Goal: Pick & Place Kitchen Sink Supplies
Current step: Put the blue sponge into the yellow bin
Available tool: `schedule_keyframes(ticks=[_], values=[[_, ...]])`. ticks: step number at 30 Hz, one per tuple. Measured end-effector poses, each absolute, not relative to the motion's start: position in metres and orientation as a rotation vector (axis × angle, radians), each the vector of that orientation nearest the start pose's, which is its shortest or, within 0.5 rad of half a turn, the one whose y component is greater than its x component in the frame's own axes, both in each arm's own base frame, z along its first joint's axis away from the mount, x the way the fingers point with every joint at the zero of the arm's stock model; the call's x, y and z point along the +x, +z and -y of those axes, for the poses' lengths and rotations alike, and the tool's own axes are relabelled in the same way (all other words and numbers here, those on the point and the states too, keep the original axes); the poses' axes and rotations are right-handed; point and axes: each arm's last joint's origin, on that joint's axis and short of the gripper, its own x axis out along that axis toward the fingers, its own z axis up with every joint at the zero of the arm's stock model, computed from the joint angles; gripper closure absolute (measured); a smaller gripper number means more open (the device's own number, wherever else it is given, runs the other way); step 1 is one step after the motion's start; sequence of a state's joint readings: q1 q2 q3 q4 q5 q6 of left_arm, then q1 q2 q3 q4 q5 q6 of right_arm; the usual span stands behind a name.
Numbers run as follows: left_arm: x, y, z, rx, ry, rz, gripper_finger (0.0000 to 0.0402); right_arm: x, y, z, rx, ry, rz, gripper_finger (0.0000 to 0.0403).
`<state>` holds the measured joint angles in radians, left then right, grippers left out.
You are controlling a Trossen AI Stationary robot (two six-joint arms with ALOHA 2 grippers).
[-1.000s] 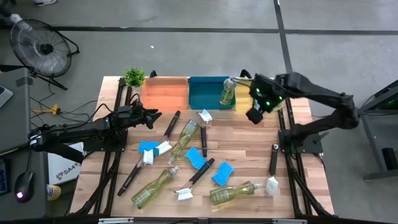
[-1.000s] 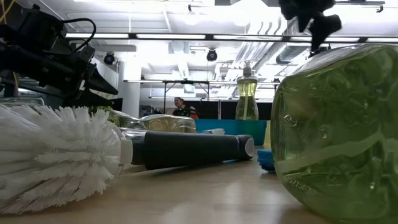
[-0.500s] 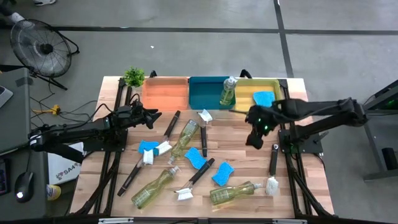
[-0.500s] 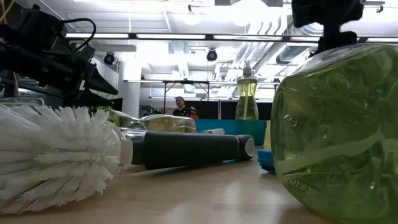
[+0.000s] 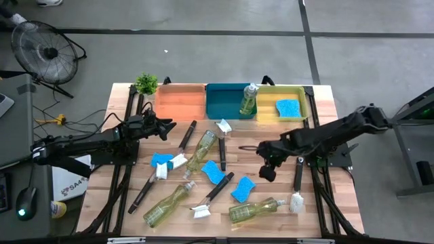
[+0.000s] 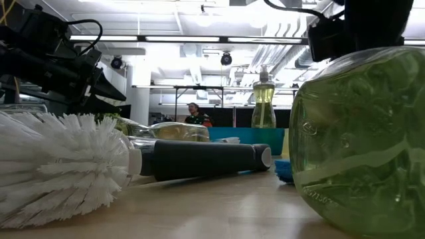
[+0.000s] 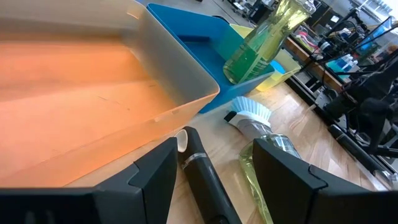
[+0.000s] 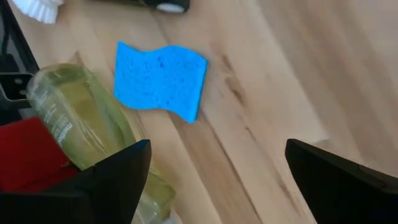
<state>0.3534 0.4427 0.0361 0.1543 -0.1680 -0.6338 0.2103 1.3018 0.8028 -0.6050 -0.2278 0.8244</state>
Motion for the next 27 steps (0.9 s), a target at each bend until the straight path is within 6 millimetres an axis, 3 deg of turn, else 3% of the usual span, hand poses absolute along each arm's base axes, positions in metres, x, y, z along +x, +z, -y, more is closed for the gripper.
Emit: schedule_keyframes(ticks=[15,27], values=[[0.114,0.151,-0.047,-0.639,0.582,-0.081,0.0197,0.266,0.154,-0.079,0.821,-0.133,-1.277,0.008],[0.114,0.151,-0.047,-0.639,0.582,-0.081,0.0197,0.277,0.141,-0.082,0.844,-0.133,-1.251,0.0084]])
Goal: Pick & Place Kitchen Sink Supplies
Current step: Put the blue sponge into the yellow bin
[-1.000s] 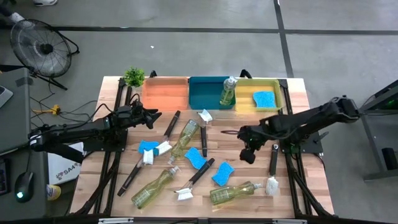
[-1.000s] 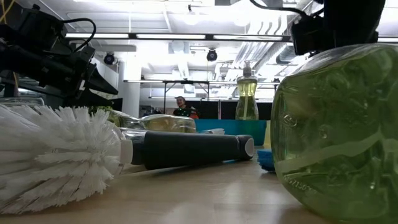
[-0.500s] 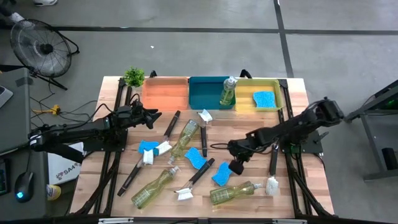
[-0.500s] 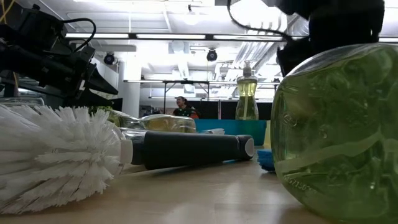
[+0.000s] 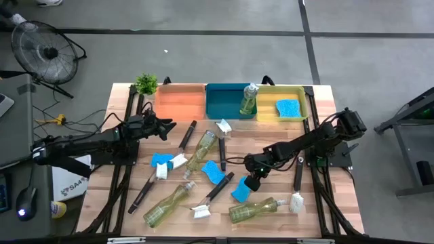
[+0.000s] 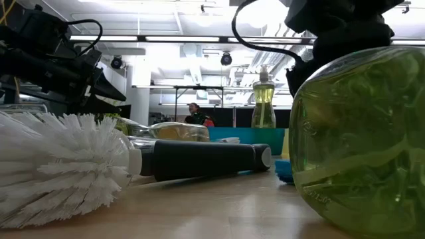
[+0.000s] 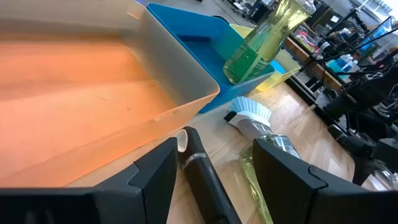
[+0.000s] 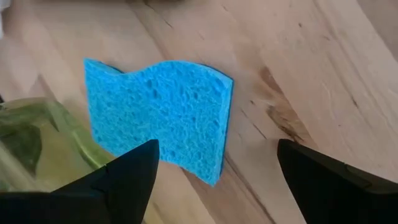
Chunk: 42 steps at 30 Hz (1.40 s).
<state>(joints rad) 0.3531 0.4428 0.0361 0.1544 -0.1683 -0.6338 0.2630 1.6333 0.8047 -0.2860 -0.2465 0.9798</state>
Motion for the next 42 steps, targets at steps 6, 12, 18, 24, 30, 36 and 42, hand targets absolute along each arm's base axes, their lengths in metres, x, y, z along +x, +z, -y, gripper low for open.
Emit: schedule_keyframes(ticks=[6,12,18,24,30,36,42], values=[[0.114,0.151,-0.047,-0.639,0.582,-0.081,0.0197,0.28,0.14,-0.083,0.828,-0.095,-1.23,0.0104],[0.114,0.151,-0.047,-0.64,0.582,-0.081,0.0197,0.28,0.141,-0.089,0.788,-0.064,-1.214,0.014],[0.114,0.151,-0.047,-0.639,0.582,-0.081,0.0197,0.279,0.141,-0.092,0.761,-0.078,-1.204,0.0176],[0.114,0.151,-0.047,-0.639,0.582,-0.081,0.0197,0.278,0.14,-0.093,0.734,-0.096,-1.188,0.0199],[0.114,0.151,-0.047,-0.64,0.582,-0.081,0.0197,0.277,0.14,-0.096,0.733,-0.109,-1.19,0.0203],[0.114,0.151,-0.047,-0.639,0.582,-0.081,0.0197,0.276,0.14,-0.098,0.725,-0.139,-1.179,0.0203],[0.114,0.151,-0.047,-0.64,0.582,-0.081,0.0197,0.278,0.134,-0.1,0.734,-0.155,-1.188,0.0205]])
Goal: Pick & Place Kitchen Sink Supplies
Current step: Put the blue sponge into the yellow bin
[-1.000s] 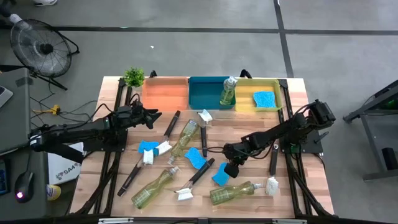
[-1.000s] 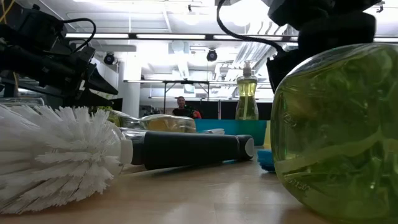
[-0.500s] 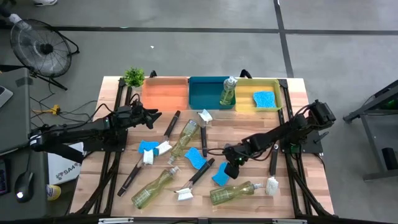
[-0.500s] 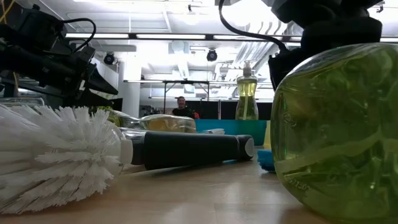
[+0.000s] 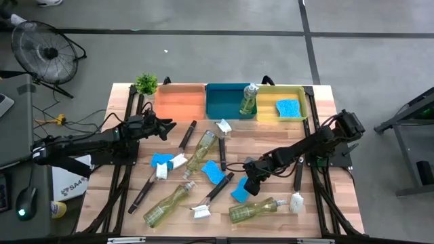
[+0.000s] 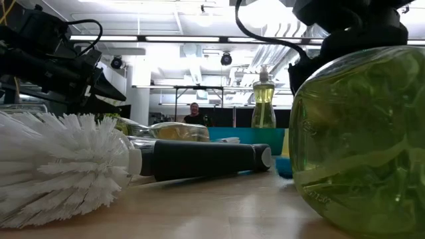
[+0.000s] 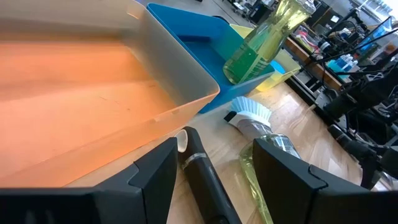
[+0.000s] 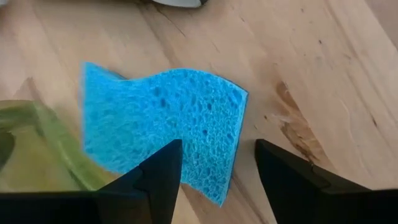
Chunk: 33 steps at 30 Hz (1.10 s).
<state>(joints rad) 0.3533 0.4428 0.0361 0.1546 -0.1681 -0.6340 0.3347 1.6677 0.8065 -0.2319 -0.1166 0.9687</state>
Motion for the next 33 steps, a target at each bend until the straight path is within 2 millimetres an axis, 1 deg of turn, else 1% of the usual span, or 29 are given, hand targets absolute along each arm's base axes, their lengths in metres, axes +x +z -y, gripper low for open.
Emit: schedule_keyframes(ticks=[3,8,12,15,24,31,33], values=[[0.1141,0.1508,-0.0473,-0.639,0.582,-0.081,0.0197,0.281,0.1278,-0.1016,0.747,-0.143,-1.193,0.0206],[0.1142,0.1507,-0.0473,-0.639,0.582,-0.082,0.0197,0.2823,0.126,-0.1019,0.762,-0.162,-1.183,0.0207],[0.1142,0.1508,-0.0472,-0.64,0.581,-0.081,0.0197,0.2814,0.1252,-0.1015,0.76,-0.17,-1.195,0.0221],[0.1142,0.1507,-0.0472,-0.64,0.582,-0.082,0.0197,0.2802,0.1243,-0.1009,0.756,-0.18,-1.207,0.0243],[0.1142,0.1508,-0.0472,-0.64,0.581,-0.081,0.0197,0.2791,0.1231,-0.0999,0.769,-0.212,-1.214,0.0324],[0.1142,0.1509,-0.0473,-0.64,0.582,-0.081,0.0197,0.2802,0.1229,-0.0967,0.785,-0.205,-1.221,0.0386],[0.1142,0.1508,-0.0473,-0.64,0.582,-0.081,0.0197,0.2808,0.1225,-0.0956,0.794,-0.197,-1.226,0.0397]])
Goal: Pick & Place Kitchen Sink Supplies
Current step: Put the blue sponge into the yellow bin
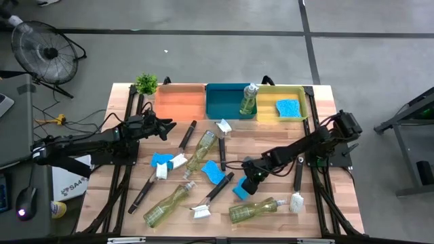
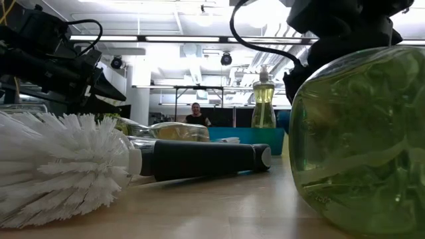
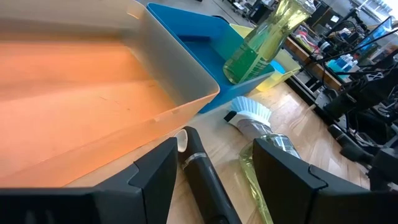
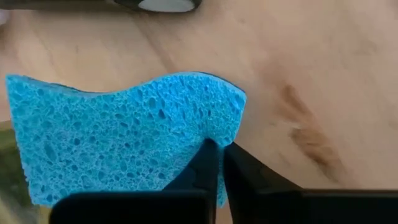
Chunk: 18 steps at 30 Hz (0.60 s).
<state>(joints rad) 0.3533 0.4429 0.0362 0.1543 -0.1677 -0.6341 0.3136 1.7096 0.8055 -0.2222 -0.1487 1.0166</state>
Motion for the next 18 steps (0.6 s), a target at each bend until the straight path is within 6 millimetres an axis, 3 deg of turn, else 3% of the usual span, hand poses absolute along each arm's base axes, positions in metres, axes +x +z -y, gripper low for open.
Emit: schedule_keyframes(ticks=[9,18], values=[[0.114,0.151,-0.047,-0.64,0.582,-0.081,0.0197,0.275,0.135,-0.087,0.804,-0.172,-1.244,0.0402],[0.114,0.151,-0.047,-0.639,0.582,-0.081,0.0197,0.25,0.184,-0.06,0.726,-0.16,-1.202,0.0402]])
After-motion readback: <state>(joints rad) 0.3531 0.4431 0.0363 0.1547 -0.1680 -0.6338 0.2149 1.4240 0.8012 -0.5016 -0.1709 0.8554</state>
